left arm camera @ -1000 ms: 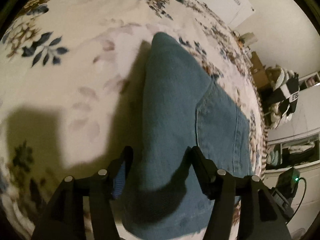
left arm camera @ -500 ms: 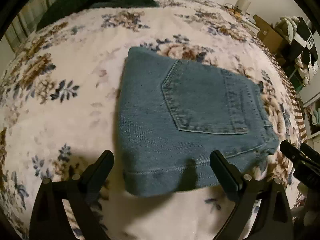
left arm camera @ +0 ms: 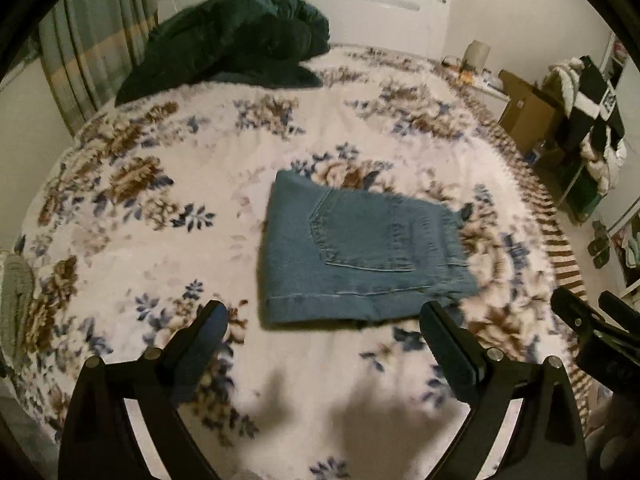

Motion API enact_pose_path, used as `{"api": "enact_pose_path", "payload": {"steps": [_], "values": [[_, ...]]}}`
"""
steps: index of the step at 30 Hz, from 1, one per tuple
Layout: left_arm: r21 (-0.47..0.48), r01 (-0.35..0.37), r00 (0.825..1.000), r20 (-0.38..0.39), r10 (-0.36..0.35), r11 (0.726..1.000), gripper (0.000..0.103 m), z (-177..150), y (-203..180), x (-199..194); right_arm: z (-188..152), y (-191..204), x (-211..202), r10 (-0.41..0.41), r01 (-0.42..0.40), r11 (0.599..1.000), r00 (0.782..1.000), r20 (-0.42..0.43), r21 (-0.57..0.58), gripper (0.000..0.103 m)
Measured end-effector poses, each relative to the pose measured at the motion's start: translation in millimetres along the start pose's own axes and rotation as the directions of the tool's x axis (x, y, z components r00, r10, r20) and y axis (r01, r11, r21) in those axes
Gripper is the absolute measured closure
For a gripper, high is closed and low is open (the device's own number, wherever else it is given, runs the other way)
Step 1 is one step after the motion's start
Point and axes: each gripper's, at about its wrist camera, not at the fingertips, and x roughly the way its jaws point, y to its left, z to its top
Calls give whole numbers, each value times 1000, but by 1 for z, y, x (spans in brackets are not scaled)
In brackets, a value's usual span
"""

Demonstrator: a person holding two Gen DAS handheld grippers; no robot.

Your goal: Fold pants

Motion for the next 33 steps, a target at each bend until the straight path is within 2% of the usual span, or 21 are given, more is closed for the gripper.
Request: {"api": "enact_pose_path", "payload": {"steps": [10, 16, 24, 29, 30, 33], "values": [[17, 0, 991, 134, -2, 1000, 5, -14, -38, -165, -9, -23, -181, 18, -12, 999, 992, 126, -53, 0], [-5, -29, 981, 194, 30, 1000, 5, -26, -44, -250, -22, -33, -290, 51, -34, 996, 978, 202, -85, 0], [-40, -60, 972, 227, 68, 997, 5, -45, -41, -328, -42, -30, -417, 93, -59, 990, 959, 268, -131, 0], [-42, -76, 964, 253, 84, 996, 5, -53, -32, -365, -55, -26, -468, 104, -70, 989, 958, 268, -132, 0], [-37, -78, 963, 258, 85, 996, 0, -55, -31, -370, -58, -25, -477, 105, -71, 989, 958, 268, -133, 0], [-32, -97, 953, 284, 102, 995, 0, -62, -29, -382, -67, -20, -505, 113, -79, 988, 952, 285, -131, 0]]}}
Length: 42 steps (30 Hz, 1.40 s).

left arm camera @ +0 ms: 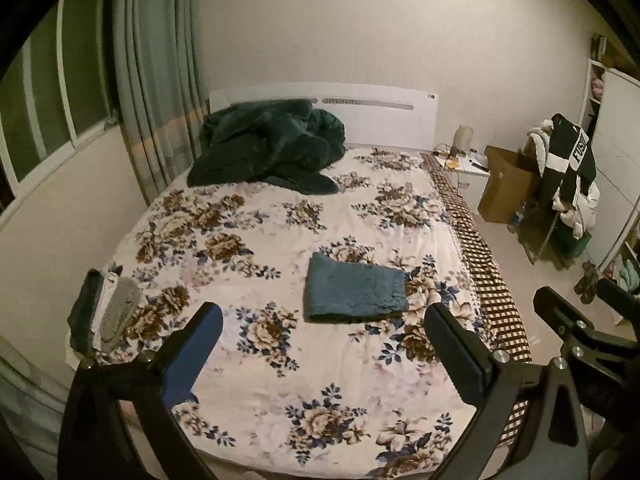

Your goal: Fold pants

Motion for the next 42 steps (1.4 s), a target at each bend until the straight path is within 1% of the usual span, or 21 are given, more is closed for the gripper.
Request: {"api": "enact_pose_path", "payload": {"steps": [2, 7, 12, 16, 42], "values": [[-1, -8, 1000, 6, 8, 1000, 0, -3, 3, -5, -1, 7, -14, -7, 7, 1000, 1000, 8, -8, 0], [0, -21, 1000, 13, 21, 1000, 0, -9, 11, -14, -6, 10, -31, -25, 25, 1000, 1000, 6, 7, 0], [6, -30, 999, 18, 30, 1000, 0, -13, 14, -23, -10, 5, -30, -32, 32, 999, 999, -11, 29, 0], [8, -24, 1000, 19, 24, 1000, 0, -16, 14, -26, -13, 2, -29, -32, 33, 999, 999, -18, 35, 0], [14, -20, 1000, 24, 20, 1000, 0, -20, 17, -34, -16, -1, -35, -27, 28, 999, 1000, -16, 36, 0]]}}
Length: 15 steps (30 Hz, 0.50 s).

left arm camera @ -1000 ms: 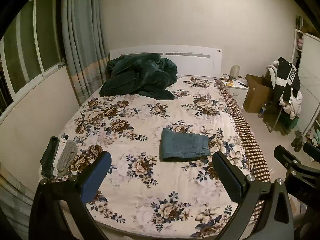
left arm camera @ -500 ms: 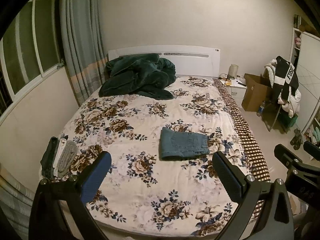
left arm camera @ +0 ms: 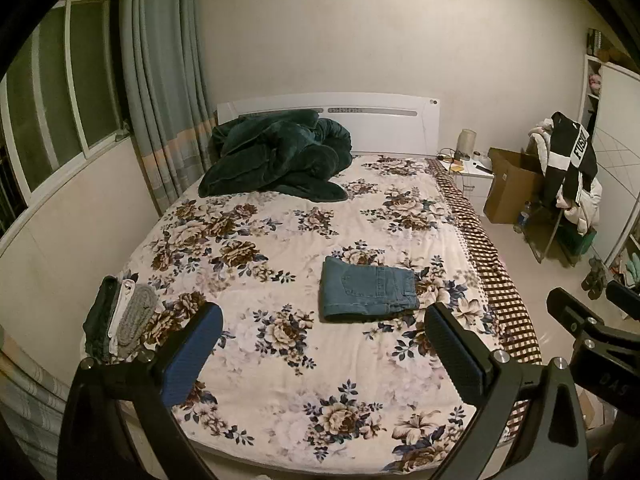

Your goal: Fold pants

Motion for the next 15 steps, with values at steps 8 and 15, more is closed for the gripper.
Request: {"api": "enact_pose_path", "payload": {"steps": [8, 15], "values": [[1, 2, 1000, 4, -2, 1000, 0, 1, 0, -2, 0, 4, -5, -3, 3, 1000, 1000, 3, -1, 0], [3, 3, 1000, 3, -3, 1000, 0, 1, 1, -2, 3, 6, -7, 1, -1, 1000, 1000, 8, 3, 0]]}}
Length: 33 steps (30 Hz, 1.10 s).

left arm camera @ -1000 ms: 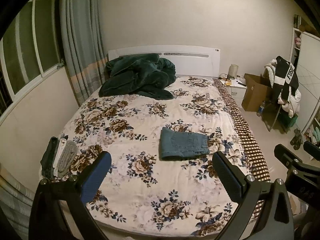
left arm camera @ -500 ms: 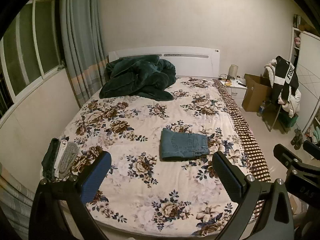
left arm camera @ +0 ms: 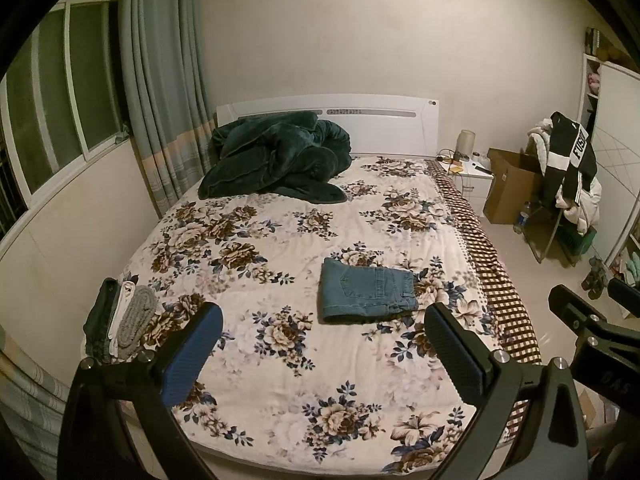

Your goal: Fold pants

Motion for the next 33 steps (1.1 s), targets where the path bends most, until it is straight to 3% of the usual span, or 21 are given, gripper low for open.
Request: {"api": "enact_pose_path", "payload": {"steps": [33], "values": [[2, -4, 1000, 5, 4, 1000, 0, -1, -3, -2, 4, 1, -5, 4, -4, 1000, 1000, -2, 9, 0]]}}
